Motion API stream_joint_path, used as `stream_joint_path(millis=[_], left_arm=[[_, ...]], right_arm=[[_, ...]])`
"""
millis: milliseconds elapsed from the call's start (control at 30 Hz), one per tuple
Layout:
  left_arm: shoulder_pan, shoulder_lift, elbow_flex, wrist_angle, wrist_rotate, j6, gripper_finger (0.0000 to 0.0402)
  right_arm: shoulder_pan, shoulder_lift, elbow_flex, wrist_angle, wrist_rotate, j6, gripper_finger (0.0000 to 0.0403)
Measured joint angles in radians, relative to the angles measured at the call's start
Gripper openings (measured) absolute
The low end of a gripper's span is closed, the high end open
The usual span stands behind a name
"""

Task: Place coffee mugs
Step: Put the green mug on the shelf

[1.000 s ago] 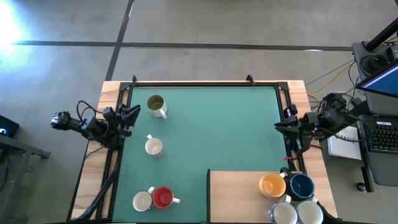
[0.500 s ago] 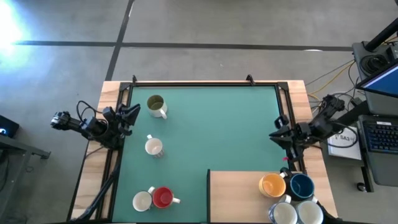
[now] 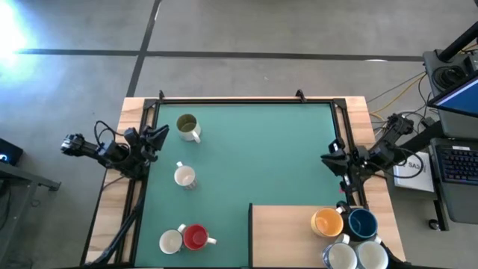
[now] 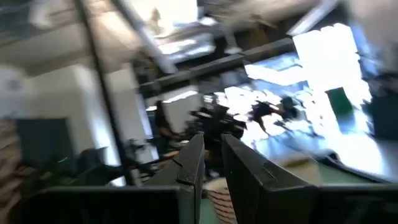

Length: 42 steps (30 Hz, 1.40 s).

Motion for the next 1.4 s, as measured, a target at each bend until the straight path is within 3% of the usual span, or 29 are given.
stream_joint_path(millis=[333, 500, 800, 933, 1067, 1233, 1333, 1400], left_arm=[[0.000, 0.146, 0.000, -0.074, 0.012, -0.134, 0.0087], [0.000, 0.200, 0.000, -0.073, 0.021, -0.134, 0.0087], [0.005, 0.248, 0.024, -0.129, 0.022, -0.137, 0.0087], [0.005, 0.270, 0.131, -0.392, 0.093, -0.161, 0.0087], [0.021, 0.322, 0.305, -0.863, 0.108, -0.222, 0.0087], [0.120, 0.428, 0.523, -1.428, 0.099, -0.463, 0.0087], [0.192, 0.483, 0.610, -1.563, 0.109, -0.426, 0.0087], [0.248, 0.517, 0.652, -1.554, 0.195, -0.354, 0.0087]], right_arm=[[0.000, 0.000, 0.000, -0.035, 0.352, 0.165, 0.0050], [0.000, 0.000, 0.000, -0.051, 0.392, 0.235, 0.0050], [0.000, 0.000, 0.000, -0.063, 0.384, 0.096, 0.0050], [0.000, 0.000, -0.001, -0.062, 0.384, 0.070, 0.0050], [0.000, 0.000, -0.001, -0.062, 0.384, 0.070, 0.0050], [0.000, 0.000, -0.001, -0.062, 0.384, 0.070, 0.0050], [0.000, 0.000, -0.001, -0.062, 0.384, 0.071, 0.0050], [0.000, 0.000, -0.001, -0.062, 0.384, 0.071, 0.0050]])
